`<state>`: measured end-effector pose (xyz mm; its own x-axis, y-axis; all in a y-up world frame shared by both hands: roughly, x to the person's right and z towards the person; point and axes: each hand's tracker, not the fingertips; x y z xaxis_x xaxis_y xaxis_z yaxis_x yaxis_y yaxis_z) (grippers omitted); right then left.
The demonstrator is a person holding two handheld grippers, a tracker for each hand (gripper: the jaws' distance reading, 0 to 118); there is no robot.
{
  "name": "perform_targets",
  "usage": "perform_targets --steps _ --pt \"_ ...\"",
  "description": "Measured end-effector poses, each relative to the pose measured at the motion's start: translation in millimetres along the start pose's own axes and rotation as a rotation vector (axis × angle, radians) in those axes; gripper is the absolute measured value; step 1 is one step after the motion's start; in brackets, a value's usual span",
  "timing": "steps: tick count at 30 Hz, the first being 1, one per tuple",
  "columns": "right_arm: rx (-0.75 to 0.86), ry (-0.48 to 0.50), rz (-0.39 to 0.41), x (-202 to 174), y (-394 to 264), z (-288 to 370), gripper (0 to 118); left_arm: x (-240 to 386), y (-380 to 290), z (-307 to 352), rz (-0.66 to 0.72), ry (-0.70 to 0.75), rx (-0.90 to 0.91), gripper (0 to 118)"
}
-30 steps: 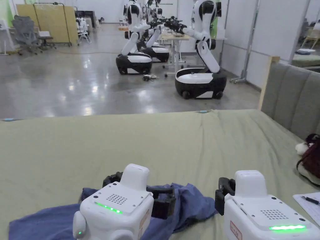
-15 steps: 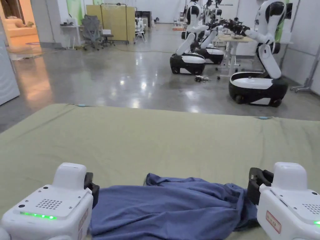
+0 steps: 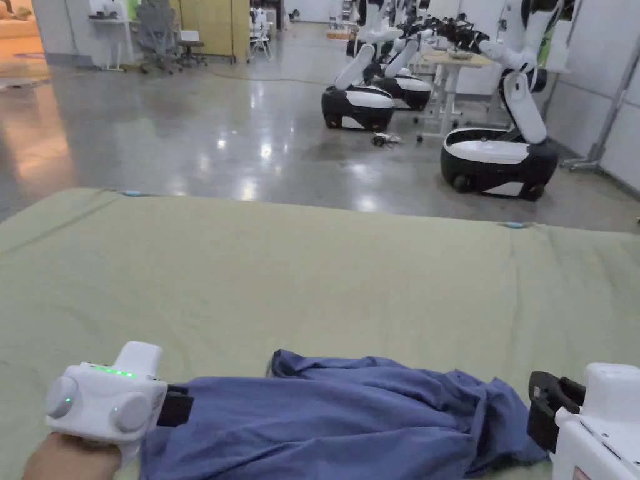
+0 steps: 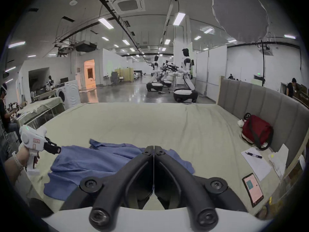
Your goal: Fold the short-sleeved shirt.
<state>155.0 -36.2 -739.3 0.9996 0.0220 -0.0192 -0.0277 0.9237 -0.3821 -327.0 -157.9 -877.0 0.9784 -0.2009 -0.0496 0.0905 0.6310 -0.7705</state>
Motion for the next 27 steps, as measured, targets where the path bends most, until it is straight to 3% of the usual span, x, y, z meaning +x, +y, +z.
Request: perform_targets --steps 5,7,9,10,11,12,15,16,17,18,19,20,22,26,27 --pt "-0.067 -0.099 -0.016 42 -12 -17 4 30 14 3 0.008 0.026 -0.026 114" --pt "-0.100 -0.130 -0.013 61 -20 -27 4 31 14 -16 -0.031 0.019 -0.101 84" --pt "-0.156 -0.162 0.008 80 -29 -43 4 32 8 -6 0.030 -0.130 -0.081 60" --pt "-0.197 -0.165 0.021 88 -32 -50 4 35 8 5 0.014 -0.071 -0.059 38" --pt "-0.244 -0.163 0.032 97 -37 -61 4 27 8 -22 -0.031 -0.110 -0.052 8" --pt "-0.274 -0.154 0.033 104 -43 -73 5 29 8 -19 -0.042 -0.109 -0.035 2" --pt "-0.367 -0.063 -0.007 127 -63 -117 6 30 12 -7 -0.058 -0.101 -0.012 2" --pt "-0.388 -0.008 -0.018 130 -64 -128 12 29 14 3 -0.064 -0.107 0.000 2" --pt "-0.406 0.024 -0.023 131 -65 -137 28 28 15 12 -0.074 -0.101 0.024 2" --pt "-0.418 0.043 -0.018 128 -61 -142 64 25 18 23 -0.079 -0.089 0.061 2" --pt "-0.426 0.056 0.013 127 -62 -152 88 25 18 39 -0.072 -0.085 0.092 2" --pt "-0.419 0.044 0.042 127 -64 -163 96 22 20 50 -0.064 -0.097 0.101 2" --pt "-0.439 0.016 0.100 121 -67 -180 96 22 21 65 -0.082 -0.093 0.122 2" --pt "-0.534 0.045 0.141 115 -85 -214 95 22 21 74 -0.095 -0.088 0.133 2" --pt "-0.532 0.034 0.183 111 -87 -217 81 23 22 72 -0.094 -0.090 0.131 2"
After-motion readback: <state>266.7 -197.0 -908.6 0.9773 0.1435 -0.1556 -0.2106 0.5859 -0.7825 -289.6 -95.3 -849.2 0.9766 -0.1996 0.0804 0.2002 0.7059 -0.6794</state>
